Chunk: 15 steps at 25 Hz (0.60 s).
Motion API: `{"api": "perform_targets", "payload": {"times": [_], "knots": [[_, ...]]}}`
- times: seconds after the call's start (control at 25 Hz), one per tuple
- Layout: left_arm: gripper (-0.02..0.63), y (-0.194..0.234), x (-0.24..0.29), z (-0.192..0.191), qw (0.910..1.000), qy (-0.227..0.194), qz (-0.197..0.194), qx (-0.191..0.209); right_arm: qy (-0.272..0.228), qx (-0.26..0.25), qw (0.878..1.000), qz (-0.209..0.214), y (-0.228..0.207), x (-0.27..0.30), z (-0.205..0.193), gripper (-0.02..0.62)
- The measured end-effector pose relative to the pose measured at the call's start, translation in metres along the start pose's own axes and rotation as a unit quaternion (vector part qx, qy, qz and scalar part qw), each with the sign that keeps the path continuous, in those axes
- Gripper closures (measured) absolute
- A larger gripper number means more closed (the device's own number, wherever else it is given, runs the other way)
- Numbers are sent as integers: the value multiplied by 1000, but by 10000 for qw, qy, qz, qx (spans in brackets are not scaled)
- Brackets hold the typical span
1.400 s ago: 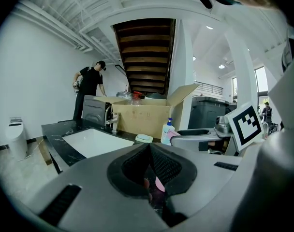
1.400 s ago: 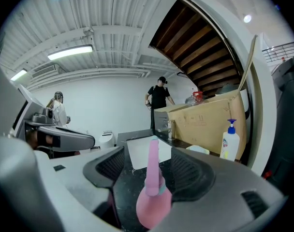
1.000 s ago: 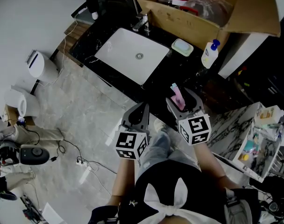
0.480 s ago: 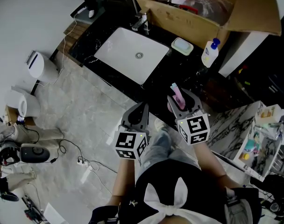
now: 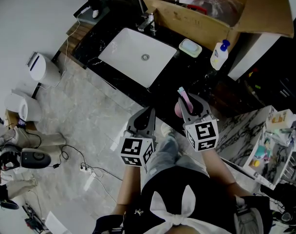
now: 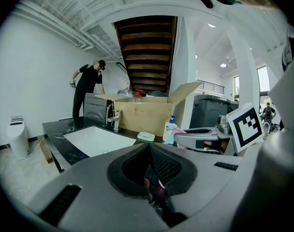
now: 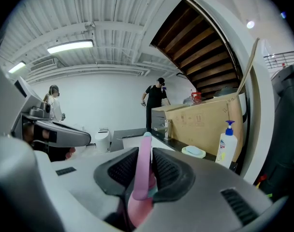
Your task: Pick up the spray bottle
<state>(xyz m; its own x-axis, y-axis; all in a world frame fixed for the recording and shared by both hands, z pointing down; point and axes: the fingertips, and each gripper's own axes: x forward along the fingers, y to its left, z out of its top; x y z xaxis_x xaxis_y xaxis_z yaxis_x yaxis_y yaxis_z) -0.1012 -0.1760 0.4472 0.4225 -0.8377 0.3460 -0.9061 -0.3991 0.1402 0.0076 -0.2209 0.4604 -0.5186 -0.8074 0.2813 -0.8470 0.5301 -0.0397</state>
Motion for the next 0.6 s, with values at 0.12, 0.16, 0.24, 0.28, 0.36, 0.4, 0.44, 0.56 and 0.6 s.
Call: {"api": "perform_targets", "payload": {"times": [0.12, 0.16, 0.24, 0.28, 0.36, 0.4, 0.44, 0.56, 0.6], "knots": [[580, 1, -1, -1, 10000, 4, 18, -8, 1, -18, 10000, -13, 0, 0, 0, 503], [580, 1, -1, -1, 10000, 5, 21, -9, 3, -19, 10000, -18, 0, 0, 0, 503], [580, 2, -2, -1, 10000, 7, 25, -11, 11, -19, 10000, -22, -1, 0, 0, 505], [580, 2, -2, -1, 10000, 7, 27, -13, 14, -20, 10000, -20, -1, 0, 0, 505], [580, 2, -2, -2, 10000, 5, 36, -15, 8, -19, 10000, -10, -1, 0, 0, 505], [580, 3, -2, -2, 10000, 2, 41, -15, 5, -18, 10000, -7, -1, 1, 0, 505], [580, 3, -2, -2, 10000, 0, 43, -14, 6, -16, 10000, -8, -2, 1, 0, 505], [580, 4, -2, -2, 10000, -7, 49, -14, 12, -12, 10000, -12, -2, 1, 0, 506], [580, 5, -2, -2, 10000, -7, 51, -15, 10, -13, 10000, -10, -2, 2, 0, 506]]}}
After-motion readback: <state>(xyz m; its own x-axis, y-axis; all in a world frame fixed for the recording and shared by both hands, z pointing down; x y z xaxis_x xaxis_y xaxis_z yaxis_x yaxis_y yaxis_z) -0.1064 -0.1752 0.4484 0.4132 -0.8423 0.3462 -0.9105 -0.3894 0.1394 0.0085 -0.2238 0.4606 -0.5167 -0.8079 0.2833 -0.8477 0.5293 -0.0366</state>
